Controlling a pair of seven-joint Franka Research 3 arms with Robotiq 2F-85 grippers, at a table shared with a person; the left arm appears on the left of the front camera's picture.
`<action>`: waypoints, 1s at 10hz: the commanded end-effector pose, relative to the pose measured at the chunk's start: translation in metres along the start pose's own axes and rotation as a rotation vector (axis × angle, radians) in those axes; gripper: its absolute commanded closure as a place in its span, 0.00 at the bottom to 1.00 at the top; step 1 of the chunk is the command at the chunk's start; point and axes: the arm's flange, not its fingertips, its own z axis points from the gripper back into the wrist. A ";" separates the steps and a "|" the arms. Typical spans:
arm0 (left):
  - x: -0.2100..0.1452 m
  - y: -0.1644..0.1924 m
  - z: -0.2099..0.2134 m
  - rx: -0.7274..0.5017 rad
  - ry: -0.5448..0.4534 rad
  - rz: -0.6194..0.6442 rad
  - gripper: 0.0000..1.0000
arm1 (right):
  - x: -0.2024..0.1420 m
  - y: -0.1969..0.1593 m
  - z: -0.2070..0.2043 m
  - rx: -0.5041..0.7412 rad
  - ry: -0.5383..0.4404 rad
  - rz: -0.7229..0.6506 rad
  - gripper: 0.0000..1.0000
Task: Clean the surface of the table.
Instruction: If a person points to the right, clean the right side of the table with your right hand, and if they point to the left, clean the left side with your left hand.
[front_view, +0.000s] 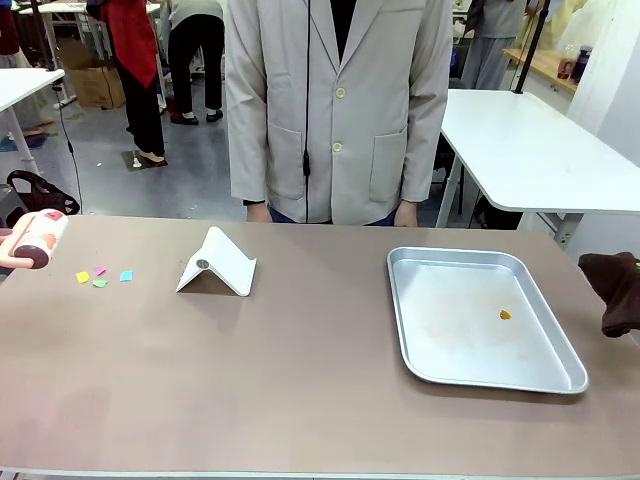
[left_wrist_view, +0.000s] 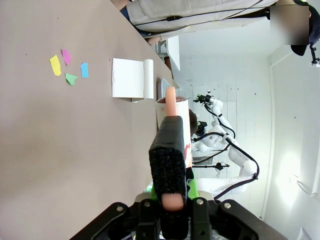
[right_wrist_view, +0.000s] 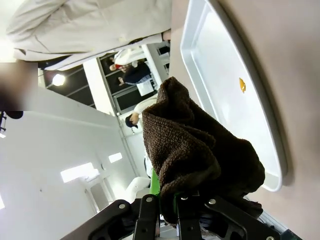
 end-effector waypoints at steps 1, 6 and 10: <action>-0.001 -0.004 -0.001 -0.018 -0.012 0.003 1.00 | -0.010 0.024 -0.044 -0.129 -0.054 0.047 0.89; -0.001 -0.004 -0.001 -0.018 -0.012 0.003 1.00 | -0.012 0.062 -0.158 -0.571 -0.184 0.147 0.89; -0.001 -0.004 -0.001 -0.018 -0.012 0.003 1.00 | -0.006 0.083 -0.206 -0.864 -0.295 0.241 0.89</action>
